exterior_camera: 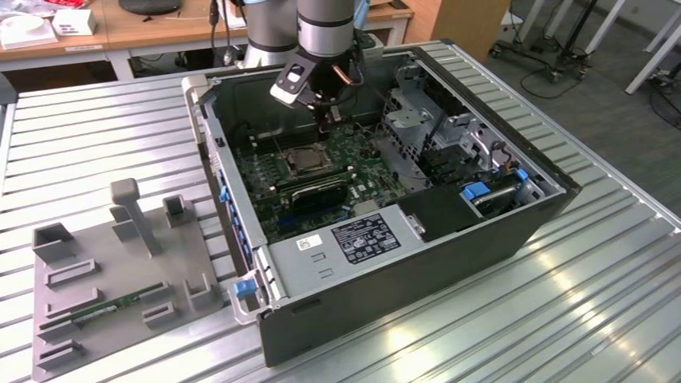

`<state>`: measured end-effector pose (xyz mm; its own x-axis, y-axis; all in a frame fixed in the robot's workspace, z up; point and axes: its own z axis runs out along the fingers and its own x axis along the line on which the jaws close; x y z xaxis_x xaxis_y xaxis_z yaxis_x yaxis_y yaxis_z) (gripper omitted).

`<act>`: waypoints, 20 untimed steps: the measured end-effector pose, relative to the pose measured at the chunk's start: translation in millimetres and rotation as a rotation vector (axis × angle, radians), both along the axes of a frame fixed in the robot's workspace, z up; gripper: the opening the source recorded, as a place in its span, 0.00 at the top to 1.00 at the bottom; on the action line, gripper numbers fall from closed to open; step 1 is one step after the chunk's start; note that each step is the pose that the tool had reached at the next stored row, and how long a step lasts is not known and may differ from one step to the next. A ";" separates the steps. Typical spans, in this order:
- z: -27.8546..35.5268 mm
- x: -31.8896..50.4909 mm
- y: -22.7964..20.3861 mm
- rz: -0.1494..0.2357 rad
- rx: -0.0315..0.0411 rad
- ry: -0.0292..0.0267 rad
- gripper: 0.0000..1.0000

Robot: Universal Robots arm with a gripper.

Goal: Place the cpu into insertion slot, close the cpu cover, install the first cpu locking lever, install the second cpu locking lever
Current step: 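Close the cpu cover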

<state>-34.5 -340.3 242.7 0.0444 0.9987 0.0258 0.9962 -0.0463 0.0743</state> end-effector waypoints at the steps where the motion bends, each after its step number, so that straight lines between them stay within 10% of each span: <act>1: 0.0 0.0 0.0 0.000 0.0000 0.0000 0.89; 4: -0.5 -0.1 0.0 0.000 0.0002 0.0123 0.89; 7: -1.4 0.0 0.0 0.000 0.0001 0.0564 0.89; 8: -1.6 0.0 0.0 0.000 0.0001 0.0635 0.89; 20: -4.7 -17.6 -1.0 0.002 -0.0001 0.0638 0.89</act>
<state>-52.1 -341.3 238.0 0.0443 0.9988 0.0229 0.9990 -0.0445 0.0106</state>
